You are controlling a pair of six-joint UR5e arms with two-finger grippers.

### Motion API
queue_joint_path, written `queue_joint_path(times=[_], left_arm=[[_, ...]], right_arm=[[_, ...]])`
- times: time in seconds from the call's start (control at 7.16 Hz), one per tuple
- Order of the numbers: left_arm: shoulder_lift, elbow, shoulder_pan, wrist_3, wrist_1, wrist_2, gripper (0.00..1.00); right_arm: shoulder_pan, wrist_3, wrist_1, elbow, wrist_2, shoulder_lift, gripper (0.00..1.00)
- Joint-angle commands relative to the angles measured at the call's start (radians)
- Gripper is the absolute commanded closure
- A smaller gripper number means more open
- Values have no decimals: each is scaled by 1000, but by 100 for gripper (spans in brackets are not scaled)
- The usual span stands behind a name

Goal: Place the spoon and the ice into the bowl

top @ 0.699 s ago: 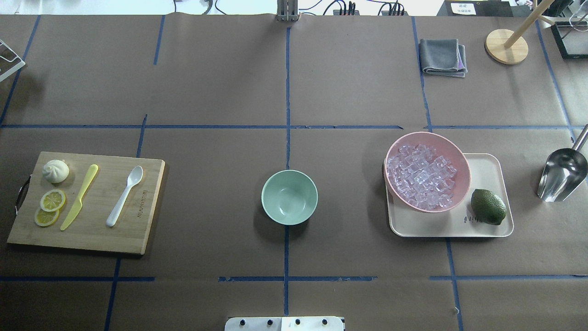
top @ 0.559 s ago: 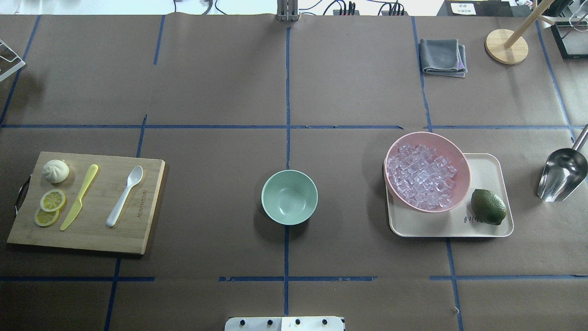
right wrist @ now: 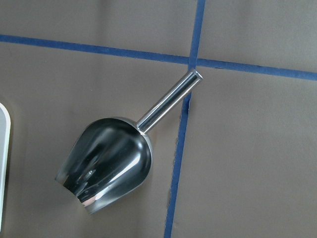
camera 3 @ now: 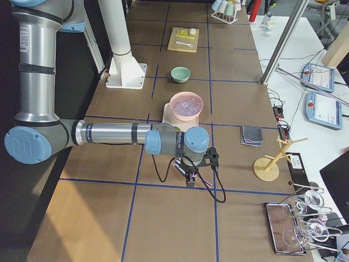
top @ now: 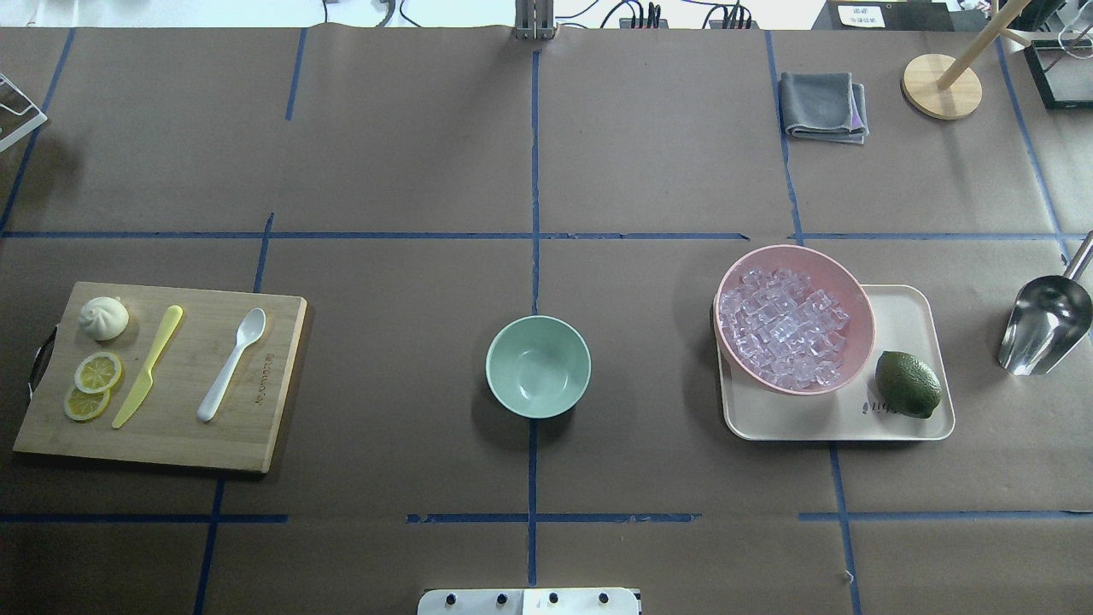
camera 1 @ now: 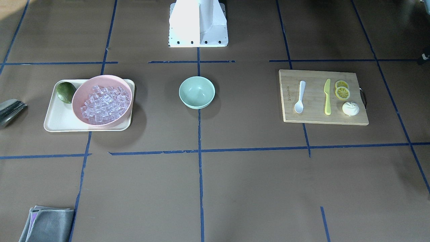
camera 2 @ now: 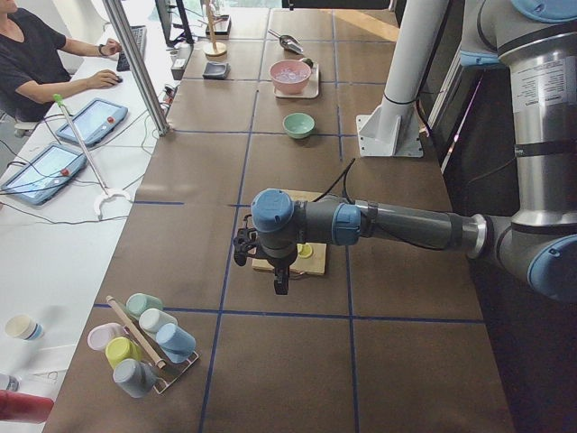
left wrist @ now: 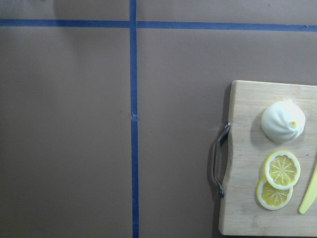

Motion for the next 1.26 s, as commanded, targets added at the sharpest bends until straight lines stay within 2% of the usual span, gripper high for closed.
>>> queue_joint_path(times=[0.0, 0.14, 0.28, 0.42, 0.56, 0.7, 0.84, 0.98, 1.12], left_arm=[[3, -1, 1, -6, 6, -2, 0], [4, 25, 1, 2, -10, -6, 0], [3, 10, 18, 2, -58, -26, 0], [1, 8, 105, -46, -186, -69, 0], [-15, 10, 200, -152, -329, -61, 0], [-72, 11, 296, -300, -420, -36, 0], [-138, 10, 390, -344, -422, 0, 0], [-207, 11, 490, -352, -421, 67, 0], [-262, 19, 585, -357, -418, 189, 0]], right_arm=[[0, 6, 47, -1, 5, -7, 0], [0, 6, 67, -6, 11, -10, 0], [-2, 4, 69, -4, 12, -10, 0], [-15, 1, 78, 2, 12, -9, 0], [-37, 7, 128, 0, 11, -12, 0], [-44, 7, 139, 2, 12, -16, 0], [-54, 4, 142, 2, 12, -16, 0], [-57, 4, 147, 2, 11, -18, 0], [-58, 4, 147, 2, 11, -19, 0]])
